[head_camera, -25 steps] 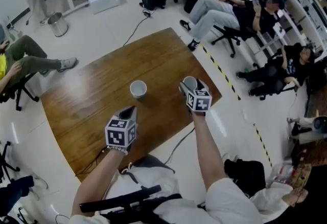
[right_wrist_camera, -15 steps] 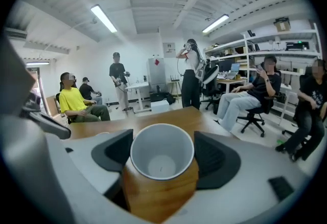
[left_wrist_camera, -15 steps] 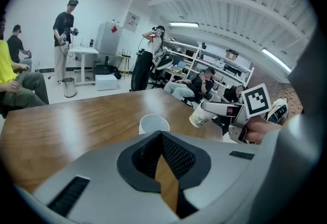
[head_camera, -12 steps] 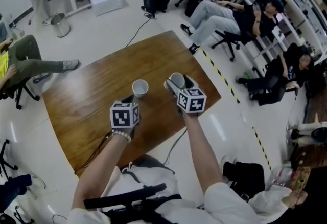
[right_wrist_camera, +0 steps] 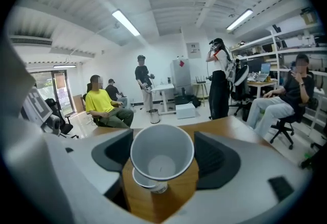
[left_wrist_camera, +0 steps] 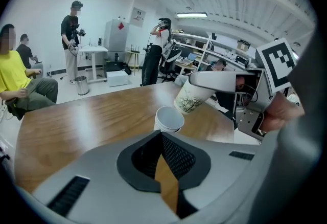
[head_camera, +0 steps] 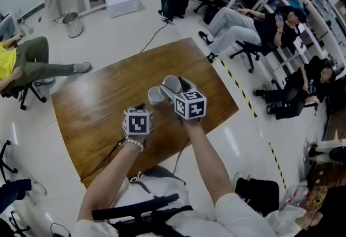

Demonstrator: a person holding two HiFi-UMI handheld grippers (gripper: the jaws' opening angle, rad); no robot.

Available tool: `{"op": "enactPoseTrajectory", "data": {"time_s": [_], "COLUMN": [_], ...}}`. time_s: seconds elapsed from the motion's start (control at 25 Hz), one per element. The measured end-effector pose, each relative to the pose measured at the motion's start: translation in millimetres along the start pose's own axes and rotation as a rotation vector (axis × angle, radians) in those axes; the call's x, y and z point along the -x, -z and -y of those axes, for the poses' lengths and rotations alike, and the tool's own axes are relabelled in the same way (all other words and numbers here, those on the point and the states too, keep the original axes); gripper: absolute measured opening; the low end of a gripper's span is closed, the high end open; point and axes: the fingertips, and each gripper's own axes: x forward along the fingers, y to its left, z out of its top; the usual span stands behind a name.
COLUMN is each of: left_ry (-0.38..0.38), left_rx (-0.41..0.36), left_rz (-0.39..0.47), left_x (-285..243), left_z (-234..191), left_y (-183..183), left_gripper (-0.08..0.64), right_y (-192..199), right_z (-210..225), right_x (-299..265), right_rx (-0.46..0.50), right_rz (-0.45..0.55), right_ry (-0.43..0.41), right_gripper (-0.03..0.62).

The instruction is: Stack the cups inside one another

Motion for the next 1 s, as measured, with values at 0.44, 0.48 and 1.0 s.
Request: {"op": "enactPoseTrajectory", "data": {"time_s": [0.44,0.48,1.0], "left_ry": [0.009,0.008,-0.015], "left_rx": [-0.001,0.001,0.025], "left_rz": [-0.003,-0.003,-0.016], "left_x": [3.8,3.5,6.5], "left_z": [0.6,-0.1,-12.2], "left_y": [6.1,6.7,15.0], "left_gripper": [-0.006,-0.006,-0.006], "right_y": [13.3,16.0,50.2], "right_z": [-32.1,-33.3,-42.8], "right_x": [-19.1,-21.3,-44.5], "right_rx": [0.057,0.068,0.162], "right_rz": [-0.054,-0.063,-0.161], "right_ry": [-0.064,-0.065,-0.078], "right_gripper": [0.394,0.394,0.396]}}
